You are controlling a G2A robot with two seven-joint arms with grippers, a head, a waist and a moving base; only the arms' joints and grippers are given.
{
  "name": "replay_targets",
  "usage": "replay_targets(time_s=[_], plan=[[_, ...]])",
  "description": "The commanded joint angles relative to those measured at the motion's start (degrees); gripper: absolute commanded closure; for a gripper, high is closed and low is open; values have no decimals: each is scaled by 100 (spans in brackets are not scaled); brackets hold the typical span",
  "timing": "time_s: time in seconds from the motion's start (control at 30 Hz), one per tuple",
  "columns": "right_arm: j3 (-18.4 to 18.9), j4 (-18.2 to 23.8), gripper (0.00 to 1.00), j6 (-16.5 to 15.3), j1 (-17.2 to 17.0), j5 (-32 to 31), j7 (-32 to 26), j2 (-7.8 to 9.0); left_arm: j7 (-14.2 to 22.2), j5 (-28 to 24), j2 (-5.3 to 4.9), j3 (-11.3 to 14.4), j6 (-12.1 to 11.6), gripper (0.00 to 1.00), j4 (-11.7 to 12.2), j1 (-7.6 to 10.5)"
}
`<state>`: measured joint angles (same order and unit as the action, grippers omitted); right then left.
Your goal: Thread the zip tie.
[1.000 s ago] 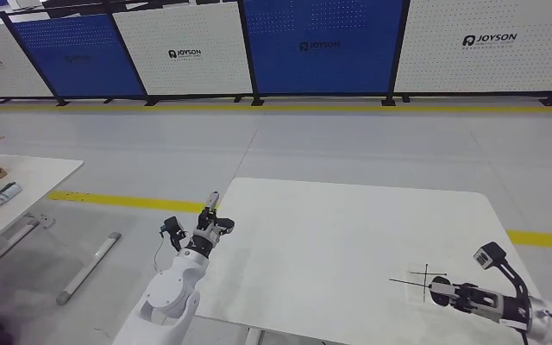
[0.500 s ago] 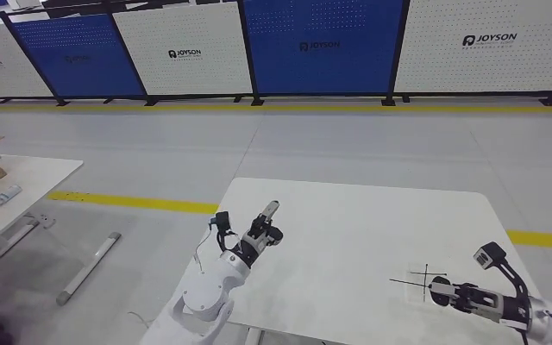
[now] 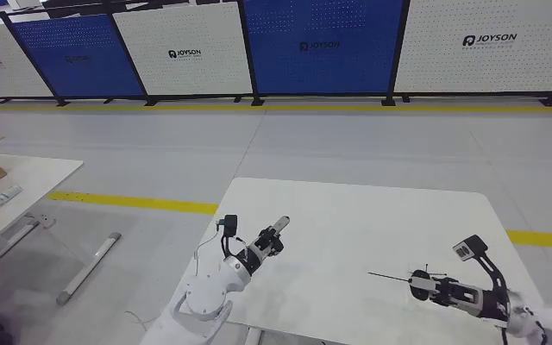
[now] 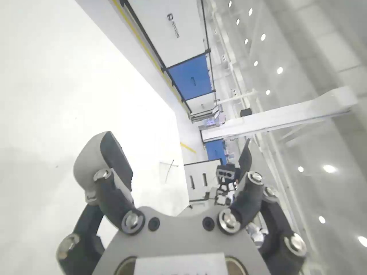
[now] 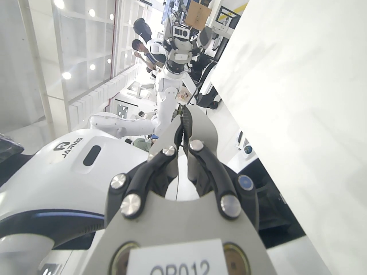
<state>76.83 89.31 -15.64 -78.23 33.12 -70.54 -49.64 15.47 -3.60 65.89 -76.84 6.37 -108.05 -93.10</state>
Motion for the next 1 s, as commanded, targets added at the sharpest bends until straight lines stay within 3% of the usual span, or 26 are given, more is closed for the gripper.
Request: replay_targets(time_s=[0.0,0.1,0.47,0.53,0.63,0.77,0.9,0.97], plan=[[-285,-4,100,17,150,-113,243,-61,248,237,-17,78,-5,0,90,34],[-663,-115,100,112,373,-315,545,-151,684,126,-27,173,98,0,198,134],[-749,-122,100,188,393,-333,695,-177,575,-14,-13,171,63,0,238,197],[-756,-125,100,79,333,-79,885,-208,843,-462,-9,146,22,0,306,211],[-817,-197,100,-356,234,71,1341,-273,1415,-1153,-23,-6,-66,0,478,288],[-1003,-261,100,-385,272,77,1631,-389,2083,-1456,-52,6,-149,0,644,369],[-1244,-322,100,-385,343,18,1712,-528,2189,-1408,-43,254,-285,0,674,429],[-1344,-405,100,-385,395,-41,1667,-585,2069,-1439,-24,384,-274,0,709,503]])
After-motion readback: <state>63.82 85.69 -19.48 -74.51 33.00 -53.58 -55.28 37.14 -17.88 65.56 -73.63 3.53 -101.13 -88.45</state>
